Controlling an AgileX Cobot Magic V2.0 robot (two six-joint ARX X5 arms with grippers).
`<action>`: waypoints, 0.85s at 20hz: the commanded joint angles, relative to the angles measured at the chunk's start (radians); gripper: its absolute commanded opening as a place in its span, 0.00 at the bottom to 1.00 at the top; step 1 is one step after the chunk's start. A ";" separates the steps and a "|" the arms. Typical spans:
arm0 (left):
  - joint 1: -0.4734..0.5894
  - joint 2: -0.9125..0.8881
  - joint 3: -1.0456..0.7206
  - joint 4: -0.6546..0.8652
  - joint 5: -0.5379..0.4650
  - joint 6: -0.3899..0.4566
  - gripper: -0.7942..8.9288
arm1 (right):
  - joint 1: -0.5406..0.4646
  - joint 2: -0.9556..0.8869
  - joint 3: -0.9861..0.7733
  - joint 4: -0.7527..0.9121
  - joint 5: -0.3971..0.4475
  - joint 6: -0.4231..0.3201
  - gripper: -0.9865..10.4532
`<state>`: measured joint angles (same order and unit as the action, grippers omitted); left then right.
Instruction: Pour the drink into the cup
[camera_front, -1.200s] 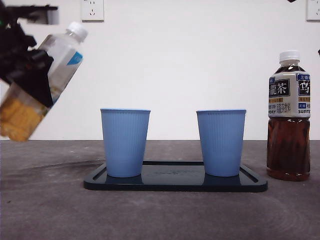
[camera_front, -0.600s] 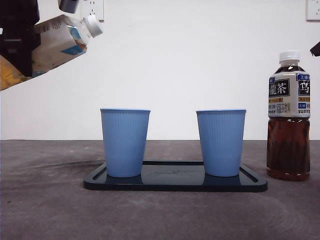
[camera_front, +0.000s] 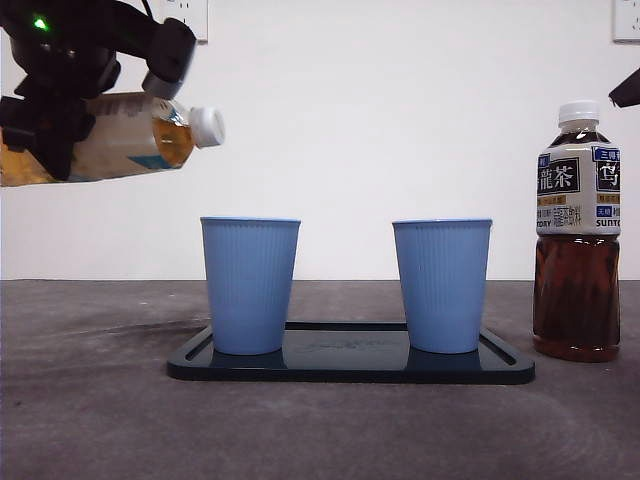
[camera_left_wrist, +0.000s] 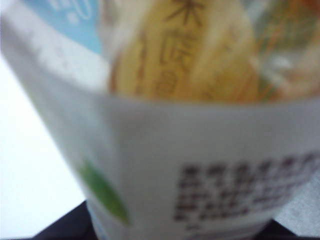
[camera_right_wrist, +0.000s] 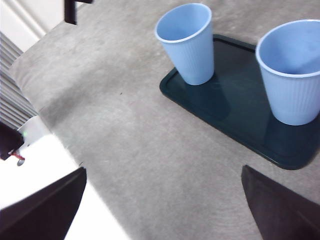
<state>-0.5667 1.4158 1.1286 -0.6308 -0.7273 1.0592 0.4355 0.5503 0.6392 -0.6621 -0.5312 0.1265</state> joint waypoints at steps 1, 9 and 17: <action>-0.016 0.016 0.037 0.040 -0.037 0.036 0.17 | 0.022 0.003 0.016 0.010 -0.004 -0.015 0.52; -0.026 0.020 0.037 0.081 -0.136 0.137 0.17 | 0.071 0.003 0.016 0.011 -0.003 -0.029 0.52; -0.064 0.057 0.038 0.090 -0.179 0.186 0.17 | 0.112 0.003 0.016 0.010 -0.003 -0.035 0.52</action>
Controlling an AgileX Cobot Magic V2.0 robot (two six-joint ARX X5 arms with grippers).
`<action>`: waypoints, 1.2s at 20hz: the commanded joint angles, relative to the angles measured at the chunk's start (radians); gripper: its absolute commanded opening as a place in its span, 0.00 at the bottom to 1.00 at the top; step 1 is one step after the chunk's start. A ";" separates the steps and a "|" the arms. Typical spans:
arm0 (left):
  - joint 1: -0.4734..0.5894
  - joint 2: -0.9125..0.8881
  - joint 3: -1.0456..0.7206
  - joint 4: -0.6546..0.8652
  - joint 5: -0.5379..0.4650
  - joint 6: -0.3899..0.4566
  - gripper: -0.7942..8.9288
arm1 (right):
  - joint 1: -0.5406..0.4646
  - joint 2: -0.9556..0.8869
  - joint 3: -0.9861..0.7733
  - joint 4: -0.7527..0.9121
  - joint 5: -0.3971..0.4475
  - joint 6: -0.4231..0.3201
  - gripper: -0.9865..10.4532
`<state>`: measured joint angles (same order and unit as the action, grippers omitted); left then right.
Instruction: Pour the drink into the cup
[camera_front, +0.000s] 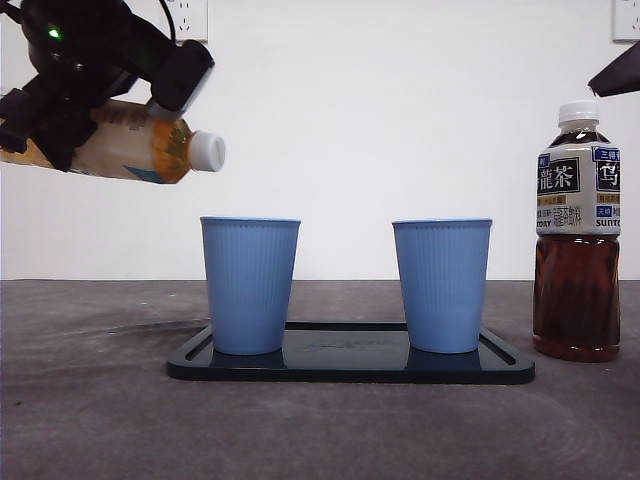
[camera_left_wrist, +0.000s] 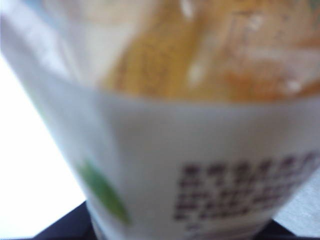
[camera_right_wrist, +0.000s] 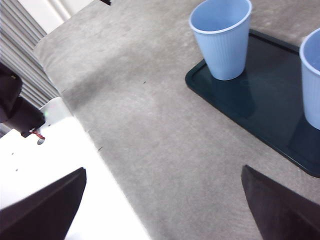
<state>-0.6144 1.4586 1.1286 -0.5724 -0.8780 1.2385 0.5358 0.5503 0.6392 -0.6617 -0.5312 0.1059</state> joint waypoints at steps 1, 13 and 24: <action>-0.020 0.019 0.038 0.032 -0.032 0.007 0.17 | 0.014 0.003 0.016 0.010 -0.004 -0.014 0.52; -0.023 0.033 0.038 0.043 -0.035 -0.008 0.17 | 0.018 0.003 0.016 0.010 -0.002 -0.014 0.52; 0.043 -0.167 0.039 0.005 0.301 -0.689 0.17 | 0.018 0.003 0.016 0.010 0.013 -0.013 0.52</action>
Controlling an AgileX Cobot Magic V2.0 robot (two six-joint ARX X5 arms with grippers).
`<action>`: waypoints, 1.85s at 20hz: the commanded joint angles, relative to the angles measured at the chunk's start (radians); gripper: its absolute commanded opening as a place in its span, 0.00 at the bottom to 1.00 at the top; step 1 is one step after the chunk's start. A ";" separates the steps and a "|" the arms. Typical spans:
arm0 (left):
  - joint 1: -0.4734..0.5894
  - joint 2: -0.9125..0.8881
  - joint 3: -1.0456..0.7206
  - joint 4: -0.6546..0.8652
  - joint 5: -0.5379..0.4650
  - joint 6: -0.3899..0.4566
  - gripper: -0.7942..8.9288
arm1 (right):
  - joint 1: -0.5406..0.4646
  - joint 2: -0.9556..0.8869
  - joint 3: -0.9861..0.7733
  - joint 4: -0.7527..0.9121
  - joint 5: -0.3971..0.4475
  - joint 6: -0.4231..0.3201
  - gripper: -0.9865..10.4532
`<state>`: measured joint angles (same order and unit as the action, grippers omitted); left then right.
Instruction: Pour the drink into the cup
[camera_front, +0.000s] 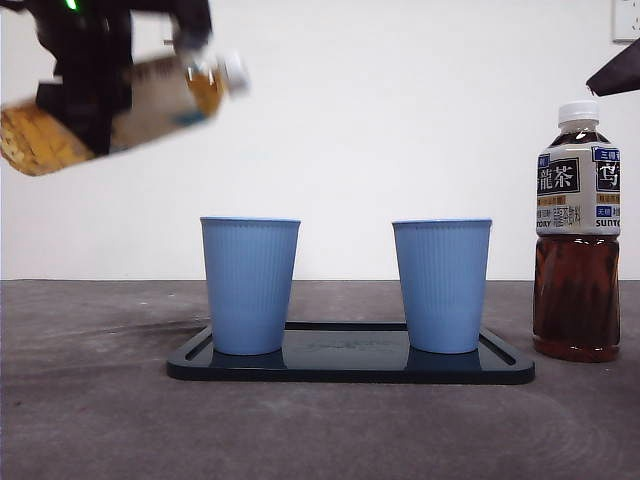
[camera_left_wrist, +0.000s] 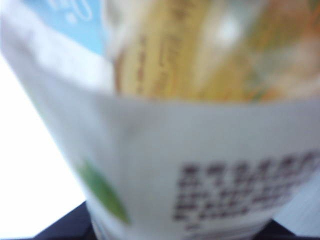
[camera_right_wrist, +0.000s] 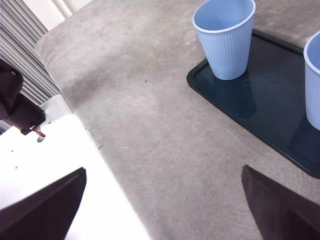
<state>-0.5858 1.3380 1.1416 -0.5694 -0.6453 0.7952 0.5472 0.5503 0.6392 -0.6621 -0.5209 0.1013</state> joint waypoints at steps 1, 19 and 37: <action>0.035 -0.084 0.026 -0.018 0.149 -0.346 0.17 | 0.007 0.004 0.016 0.010 0.004 -0.008 0.52; 0.180 -0.214 -0.487 0.753 0.597 -0.913 0.18 | 0.007 0.003 0.016 0.011 0.025 0.018 0.52; 0.205 0.102 -0.509 0.924 0.597 -0.903 0.35 | 0.007 0.003 0.016 0.010 0.039 0.056 0.52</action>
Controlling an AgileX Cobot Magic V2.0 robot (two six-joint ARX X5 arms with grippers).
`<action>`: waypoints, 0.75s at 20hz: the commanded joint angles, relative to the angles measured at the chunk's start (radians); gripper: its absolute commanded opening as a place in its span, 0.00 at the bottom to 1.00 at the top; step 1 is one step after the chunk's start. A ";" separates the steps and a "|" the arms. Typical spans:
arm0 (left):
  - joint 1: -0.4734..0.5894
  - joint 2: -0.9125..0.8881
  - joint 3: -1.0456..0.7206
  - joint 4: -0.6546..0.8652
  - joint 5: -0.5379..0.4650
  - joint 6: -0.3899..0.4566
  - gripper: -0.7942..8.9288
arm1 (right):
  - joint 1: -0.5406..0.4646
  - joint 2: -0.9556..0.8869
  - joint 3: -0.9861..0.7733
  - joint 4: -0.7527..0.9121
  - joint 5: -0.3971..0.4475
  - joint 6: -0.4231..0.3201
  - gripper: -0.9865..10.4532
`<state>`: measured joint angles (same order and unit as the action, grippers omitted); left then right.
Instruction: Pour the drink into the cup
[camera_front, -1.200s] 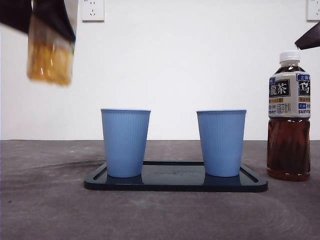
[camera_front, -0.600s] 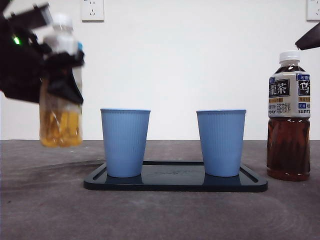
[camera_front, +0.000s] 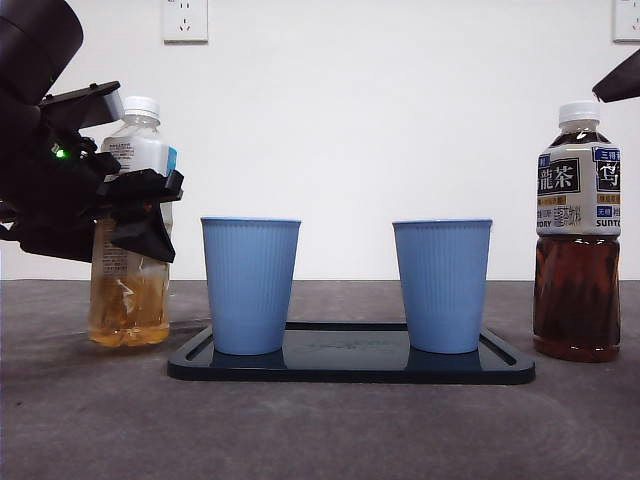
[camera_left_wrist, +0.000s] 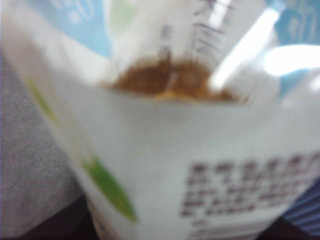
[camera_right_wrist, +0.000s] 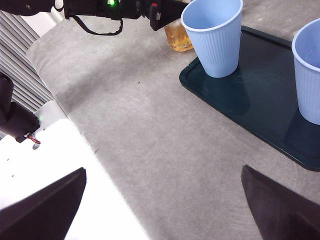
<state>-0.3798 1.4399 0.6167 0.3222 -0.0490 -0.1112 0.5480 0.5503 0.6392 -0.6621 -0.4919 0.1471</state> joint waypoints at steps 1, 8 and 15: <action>0.000 0.000 0.016 0.027 0.000 0.003 0.35 | 0.006 0.003 0.016 0.010 0.019 0.010 0.52; 0.000 0.000 0.016 -0.040 0.000 0.005 0.50 | 0.006 0.003 0.016 0.011 0.022 0.008 0.52; 0.000 -0.016 0.016 -0.108 0.000 0.005 0.57 | 0.006 0.003 0.016 0.011 0.023 0.005 0.52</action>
<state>-0.3771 1.4170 0.6170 0.2039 -0.0490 -0.1108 0.5480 0.5503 0.6392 -0.6621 -0.4706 0.1471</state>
